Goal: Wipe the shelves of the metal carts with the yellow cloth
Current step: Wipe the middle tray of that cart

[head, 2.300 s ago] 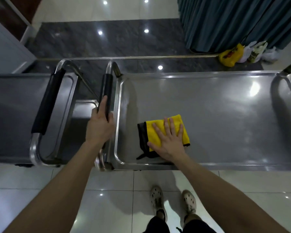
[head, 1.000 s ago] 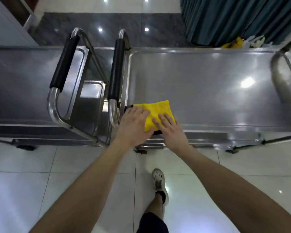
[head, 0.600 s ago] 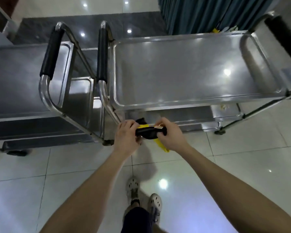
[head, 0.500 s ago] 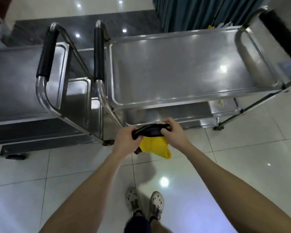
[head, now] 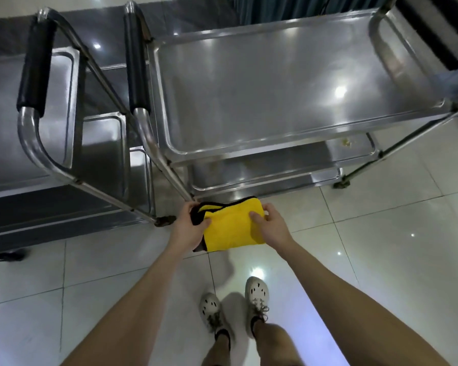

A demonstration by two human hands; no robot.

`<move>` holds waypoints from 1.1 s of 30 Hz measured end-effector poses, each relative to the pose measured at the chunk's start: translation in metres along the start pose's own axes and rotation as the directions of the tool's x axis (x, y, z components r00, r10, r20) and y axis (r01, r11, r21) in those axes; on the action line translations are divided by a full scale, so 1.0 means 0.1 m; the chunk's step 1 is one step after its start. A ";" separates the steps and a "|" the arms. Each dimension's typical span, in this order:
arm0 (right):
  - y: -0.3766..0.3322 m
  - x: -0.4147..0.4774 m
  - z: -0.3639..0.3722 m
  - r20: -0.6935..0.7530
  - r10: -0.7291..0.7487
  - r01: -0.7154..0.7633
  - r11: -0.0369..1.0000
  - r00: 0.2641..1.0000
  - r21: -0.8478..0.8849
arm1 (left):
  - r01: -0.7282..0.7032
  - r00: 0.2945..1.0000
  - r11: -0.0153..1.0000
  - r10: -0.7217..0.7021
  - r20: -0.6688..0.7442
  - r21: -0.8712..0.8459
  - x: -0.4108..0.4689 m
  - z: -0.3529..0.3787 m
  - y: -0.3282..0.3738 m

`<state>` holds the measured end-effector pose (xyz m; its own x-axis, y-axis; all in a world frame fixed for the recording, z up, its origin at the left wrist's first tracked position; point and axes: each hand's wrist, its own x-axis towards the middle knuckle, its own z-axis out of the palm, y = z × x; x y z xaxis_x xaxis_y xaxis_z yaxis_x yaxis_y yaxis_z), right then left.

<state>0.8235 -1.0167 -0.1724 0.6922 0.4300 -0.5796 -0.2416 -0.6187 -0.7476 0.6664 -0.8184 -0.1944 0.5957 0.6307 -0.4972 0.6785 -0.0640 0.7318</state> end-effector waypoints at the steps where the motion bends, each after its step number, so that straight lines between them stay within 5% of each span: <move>1: 0.09 0.08 0.03 -0.007 -0.019 0.019 0.999 1.000 -0.047 | 0.018 0.999 1.000 -0.017 -0.052 0.019 0.05 0.08 -0.06; 9: 0.83 1.19 0.33 -0.029 -0.252 0.237 0.939 0.967 -0.249 | -0.132 0.955 0.990 0.114 -0.272 -0.049 1.01 0.84 -0.79; 14: 0.86 1.94 0.44 -0.100 -0.315 0.283 0.925 0.944 -0.252 | -0.362 0.823 0.932 0.334 -0.460 0.028 1.74 1.04 -0.83; 17: 0.70 2.36 0.50 -0.189 -0.499 0.420 0.841 0.845 -0.341 | -0.478 0.755 0.878 0.392 -0.526 -0.031 2.21 1.01 -0.66; 19: 0.70 2.58 0.60 -0.161 -0.663 0.473 0.663 0.731 -0.580 | -0.518 0.719 0.855 0.457 -0.523 0.035 2.35 1.05 -0.71; 23: 0.85 2.91 0.99 0.009 -0.847 0.551 0.338 0.532 -0.763 | -0.651 0.492 0.732 0.609 -0.623 0.201 2.26 1.14 -1.14; 26: 0.91 3.10 1.27 0.129 -0.787 0.480 0.229 0.603 -0.847 | -0.672 0.250 0.696 0.536 -0.807 0.255 2.19 1.08 -1.43; 27: 0.90 3.13 1.31 0.138 -0.766 0.452 0.215 0.628 -0.866 | -0.669 0.217 0.708 0.476 -0.852 0.226 2.16 1.02 -1.44; 30: 0.87 3.11 1.33 0.136 -0.737 0.416 0.211 0.662 -0.885 | -0.670 0.278 0.737 0.361 -0.890 0.089 2.19 0.75 -1.23; 33: 0.88 3.07 1.31 0.140 -0.715 0.411 0.220 0.685 -0.885 | -0.675 0.482 0.730 0.324 -0.814 -0.109 2.33 0.49 -0.88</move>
<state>0.9256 -0.8527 -0.4588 0.5515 0.8291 0.0919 0.8329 -0.5413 -0.1152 0.7669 -0.7037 -0.3971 0.1572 0.9129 0.3766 0.0463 -0.3877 0.9206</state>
